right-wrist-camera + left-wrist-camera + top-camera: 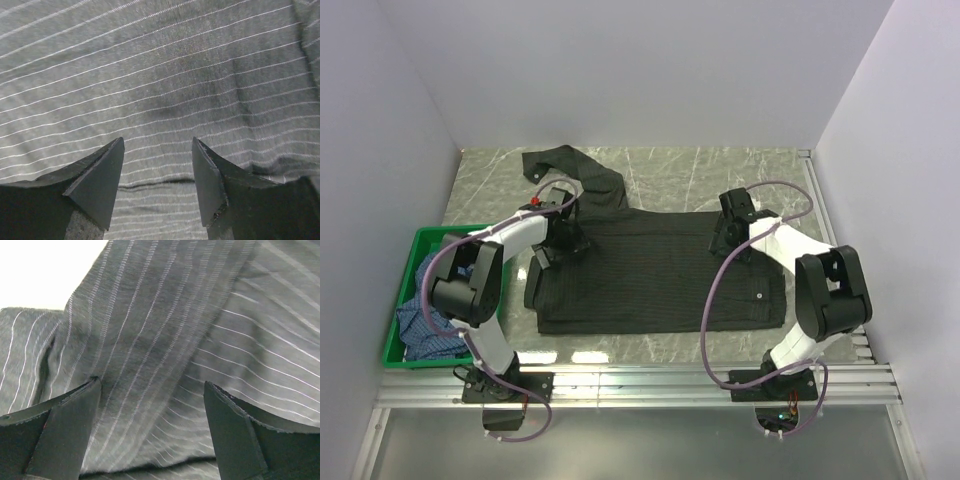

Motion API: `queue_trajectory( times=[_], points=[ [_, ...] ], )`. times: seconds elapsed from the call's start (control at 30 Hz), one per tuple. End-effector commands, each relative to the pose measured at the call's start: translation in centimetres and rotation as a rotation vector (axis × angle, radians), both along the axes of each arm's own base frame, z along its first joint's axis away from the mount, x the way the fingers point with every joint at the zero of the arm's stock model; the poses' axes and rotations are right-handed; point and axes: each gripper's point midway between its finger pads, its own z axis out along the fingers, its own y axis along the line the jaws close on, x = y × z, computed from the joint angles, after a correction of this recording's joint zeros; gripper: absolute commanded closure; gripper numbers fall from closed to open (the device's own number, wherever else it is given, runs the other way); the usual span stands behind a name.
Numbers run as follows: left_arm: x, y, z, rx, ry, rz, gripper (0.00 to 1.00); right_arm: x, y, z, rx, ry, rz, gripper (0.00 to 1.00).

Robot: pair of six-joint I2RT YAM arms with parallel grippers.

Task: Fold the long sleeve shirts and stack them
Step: Fold the shirt

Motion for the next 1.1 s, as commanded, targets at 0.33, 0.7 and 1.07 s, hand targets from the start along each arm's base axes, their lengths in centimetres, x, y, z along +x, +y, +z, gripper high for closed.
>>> queue_trajectory(
  times=[0.33, 0.7, 1.07],
  points=[
    [-7.5, 1.4, -4.8, -0.019, 0.174, 0.004, 0.1, -5.6, -0.1, -4.8, 0.037, 0.177, 0.025, 0.41],
    [-10.3, 1.9, -2.0, -0.062, 0.134, 0.037, 0.09, -7.2, 0.2, -1.8, 0.088, 0.148, 0.027, 0.4],
    [1.1, 5.0, 9.0, 0.076, -0.27, 0.017, 0.09, 1.7, -2.2, 10.1, 0.022, -0.228, 0.035, 0.41]
  ],
)
